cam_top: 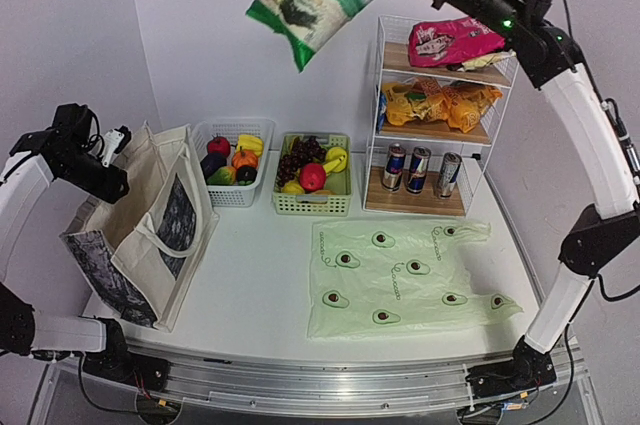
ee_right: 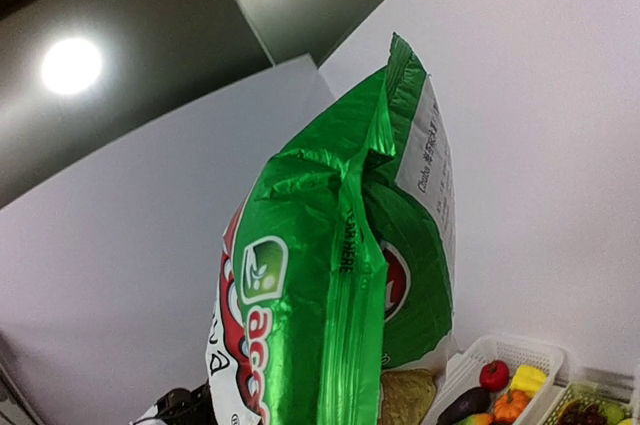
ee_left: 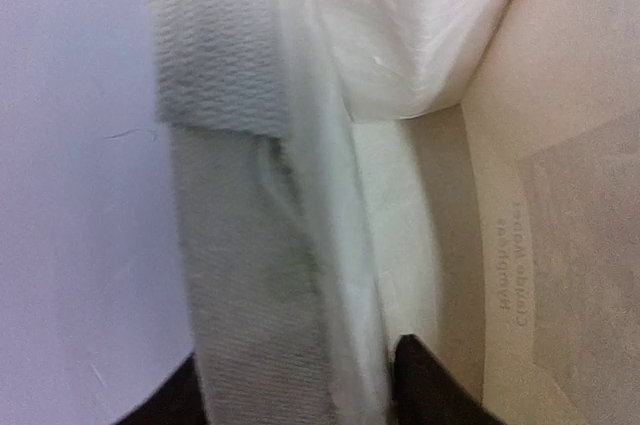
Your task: Place the mixed food into the grocery bags and tie them
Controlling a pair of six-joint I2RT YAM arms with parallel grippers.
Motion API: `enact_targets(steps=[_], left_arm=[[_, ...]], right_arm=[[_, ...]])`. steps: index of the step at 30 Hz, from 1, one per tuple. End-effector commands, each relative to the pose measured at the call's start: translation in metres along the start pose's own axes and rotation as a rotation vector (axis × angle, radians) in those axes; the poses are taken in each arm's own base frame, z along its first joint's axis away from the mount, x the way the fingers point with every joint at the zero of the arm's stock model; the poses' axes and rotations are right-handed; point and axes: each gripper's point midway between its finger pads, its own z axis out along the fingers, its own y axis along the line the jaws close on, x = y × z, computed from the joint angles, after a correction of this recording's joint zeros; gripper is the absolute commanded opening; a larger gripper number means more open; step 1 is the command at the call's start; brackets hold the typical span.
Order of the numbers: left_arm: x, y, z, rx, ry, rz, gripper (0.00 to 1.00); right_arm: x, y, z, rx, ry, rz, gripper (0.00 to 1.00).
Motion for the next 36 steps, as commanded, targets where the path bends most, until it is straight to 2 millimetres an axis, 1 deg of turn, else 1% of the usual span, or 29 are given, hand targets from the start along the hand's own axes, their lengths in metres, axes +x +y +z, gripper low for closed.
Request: enact_targets(steps=[1, 4, 5, 7, 8, 9, 12, 13, 17, 19, 22, 24, 26, 29, 31, 33, 34, 36], left_arm=[[-0.012, -0.020, -0.020, 0.121, -0.068, 0.005, 0.29], [-0.013, -0.042, -0.035, 0.252, -0.081, 0.006, 0.02], [-0.014, -0.047, -0.039, 0.283, -0.086, -0.002, 0.00], [-0.020, -0.053, -0.050, 0.322, -0.105, -0.033, 0.00], [-0.024, -0.052, -0.056, 0.320, -0.121, -0.049, 0.00], [-0.027, -0.050, -0.060, 0.313, -0.134, -0.072, 0.00], [-0.037, -0.047, -0.074, 0.312, -0.164, -0.175, 0.00], [-0.038, -0.048, -0.077, 0.321, -0.163, -0.217, 0.00], [-0.038, -0.049, -0.078, 0.339, -0.134, -0.348, 0.00], [-0.040, -0.048, -0.080, 0.345, -0.134, -0.398, 0.00], [-0.043, -0.052, -0.082, 0.382, -0.132, -0.465, 0.00], [-0.045, -0.054, -0.083, 0.400, -0.133, -0.495, 0.00], [-0.049, -0.053, -0.084, 0.411, -0.138, -0.523, 0.00], [-0.056, -0.053, -0.085, 0.434, -0.152, -0.550, 0.00], [-0.059, -0.055, -0.085, 0.453, -0.153, -0.560, 0.00], [-0.060, -0.056, -0.081, 0.467, -0.144, -0.566, 0.00], [-0.060, -0.058, -0.080, 0.477, -0.140, -0.569, 0.00], [-0.061, -0.060, -0.079, 0.494, -0.138, -0.574, 0.00]], right_arm=[[0.045, 0.036, 0.030, -0.106, 0.042, -0.040, 0.00], [0.087, 0.047, 0.053, -0.132, 0.088, -0.015, 0.00], [0.101, 0.051, 0.061, -0.128, 0.095, 0.004, 0.00], [0.131, 0.052, 0.075, -0.079, 0.099, 0.046, 0.00], [0.143, 0.049, 0.080, -0.042, 0.084, 0.057, 0.00], [0.156, 0.053, 0.085, -0.023, 0.069, 0.062, 0.00], [0.191, 0.070, 0.095, 0.047, 0.020, 0.049, 0.00], [0.199, 0.078, 0.097, 0.061, 0.006, 0.046, 0.00], [0.234, 0.099, 0.101, 0.129, -0.001, -0.005, 0.00], [0.252, 0.095, 0.099, 0.195, 0.005, -0.035, 0.00], [0.285, 0.081, 0.093, 0.293, 0.045, -0.065, 0.00], [0.301, 0.075, 0.088, 0.346, 0.068, -0.101, 0.00], [0.317, 0.075, 0.084, 0.374, 0.096, -0.149, 0.00], [0.343, 0.083, 0.080, 0.378, 0.151, -0.185, 0.00], [0.370, 0.080, 0.079, 0.387, 0.214, -0.183, 0.00], [0.400, 0.077, 0.080, 0.373, 0.279, -0.140, 0.00], [0.416, 0.081, 0.082, 0.340, 0.312, -0.113, 0.00], [0.454, 0.085, 0.087, 0.278, 0.399, -0.075, 0.00]])
